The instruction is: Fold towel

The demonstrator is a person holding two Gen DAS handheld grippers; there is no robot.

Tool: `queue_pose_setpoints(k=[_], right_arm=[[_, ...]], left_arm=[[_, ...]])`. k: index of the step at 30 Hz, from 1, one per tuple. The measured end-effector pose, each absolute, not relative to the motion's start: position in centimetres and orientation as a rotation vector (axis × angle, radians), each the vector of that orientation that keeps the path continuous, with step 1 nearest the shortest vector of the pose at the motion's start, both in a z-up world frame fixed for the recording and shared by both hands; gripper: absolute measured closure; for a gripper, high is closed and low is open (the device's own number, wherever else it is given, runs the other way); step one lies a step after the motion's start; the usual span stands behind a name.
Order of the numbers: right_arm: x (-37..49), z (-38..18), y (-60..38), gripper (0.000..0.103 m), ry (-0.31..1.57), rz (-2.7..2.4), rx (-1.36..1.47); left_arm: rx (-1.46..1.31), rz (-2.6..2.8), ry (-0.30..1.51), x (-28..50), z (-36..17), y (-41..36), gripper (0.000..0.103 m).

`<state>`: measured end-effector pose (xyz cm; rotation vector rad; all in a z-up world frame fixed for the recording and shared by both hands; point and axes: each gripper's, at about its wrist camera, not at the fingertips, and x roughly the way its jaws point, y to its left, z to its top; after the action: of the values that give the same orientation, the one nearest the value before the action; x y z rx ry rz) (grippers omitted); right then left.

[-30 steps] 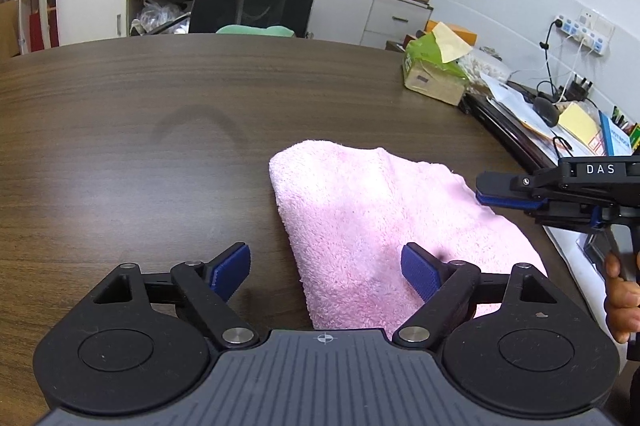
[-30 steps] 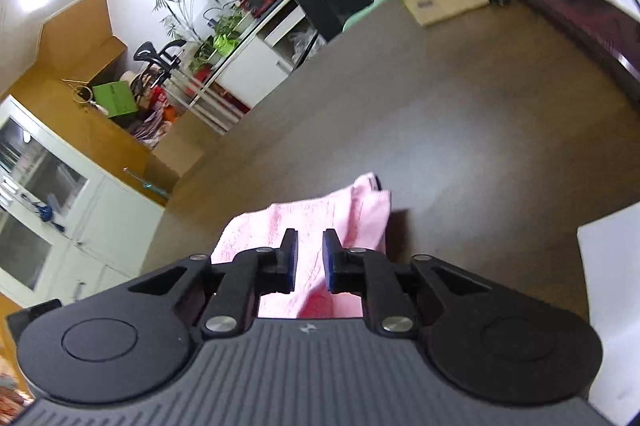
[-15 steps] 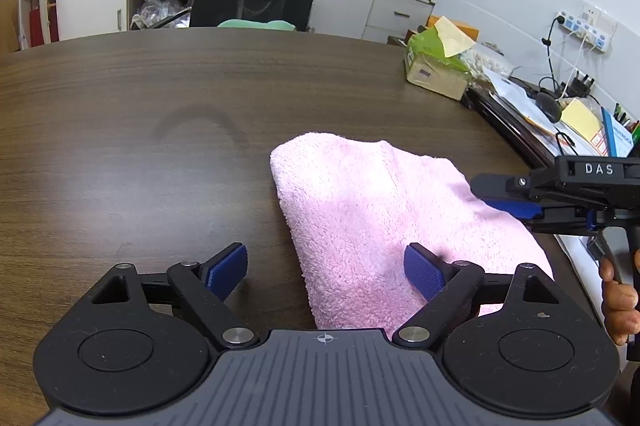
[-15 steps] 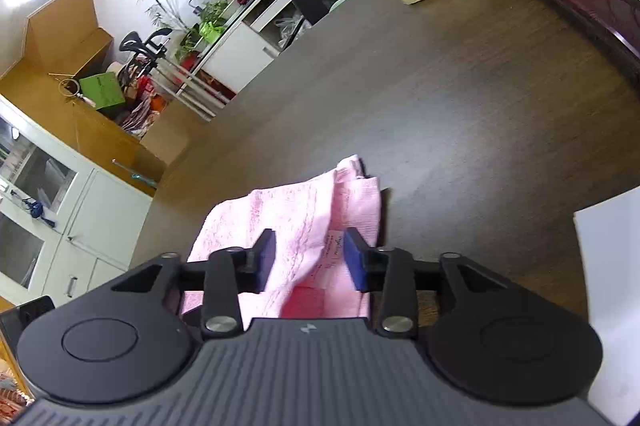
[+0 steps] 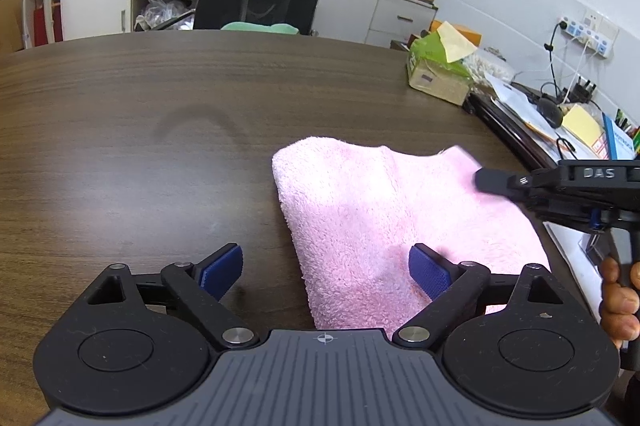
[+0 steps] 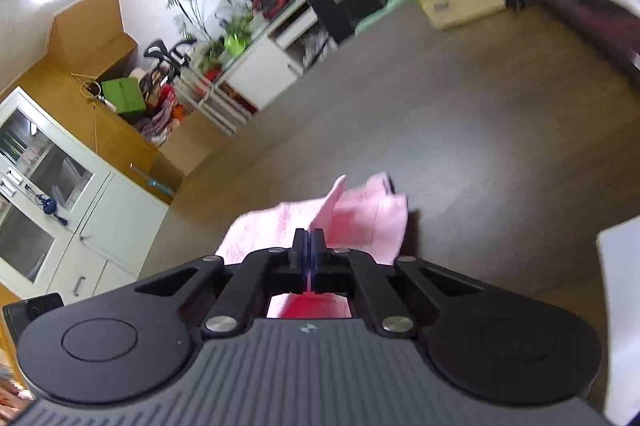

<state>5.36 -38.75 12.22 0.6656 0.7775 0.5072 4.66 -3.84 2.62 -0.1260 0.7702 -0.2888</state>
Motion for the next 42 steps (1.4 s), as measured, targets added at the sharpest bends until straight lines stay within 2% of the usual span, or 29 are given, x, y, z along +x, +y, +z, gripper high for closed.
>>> queue_pose_setpoints(k=[3,9,15,21,27,31,33,35,42], right_arm=[[4.9,12.8,-39.2,0.102,0.756,0.46,0.629],[5.5,11.3,-38.8,0.101,0.842,0.32,0.541],[4.5,11.8,-38.5,0.101,0.815,0.303,0.503],[4.9,11.2,-38.1,0.099,0.87,0.267,0.464],[5.0,10.9,-39.3,0.089,0.879,0.284,0.522],[4.9,10.6,-40.7,0.078,0.88,0.283,0.601],[4.9,10.4,-41.2,0.07,0.876,0.279,0.626],[4.9,10.2,-41.7,0.056,0.877,0.289,0.663],[5.6,9.3,-41.3,0.055,0.881,0.382,0.729]], left_arm=[[-0.126,-0.297,0.76,4.5,2.7,-3.9,0.007],[-0.075,-0.303,0.754,4.3,2.5,-4.8,0.007],[-0.064,-0.304,0.752,4.2,2.4,-5.0,0.007],[-0.064,-0.302,0.76,4.2,2.2,-5.2,0.006],[-0.062,-0.302,0.76,4.0,2.2,-5.1,0.005],[-0.068,-0.301,0.763,4.0,2.2,-4.9,0.005],[-0.069,-0.3,0.763,4.0,2.2,-4.9,0.005],[-0.07,-0.3,0.764,4.0,2.2,-4.8,0.005],[-0.077,-0.297,0.774,4.0,2.1,-4.6,0.003]])
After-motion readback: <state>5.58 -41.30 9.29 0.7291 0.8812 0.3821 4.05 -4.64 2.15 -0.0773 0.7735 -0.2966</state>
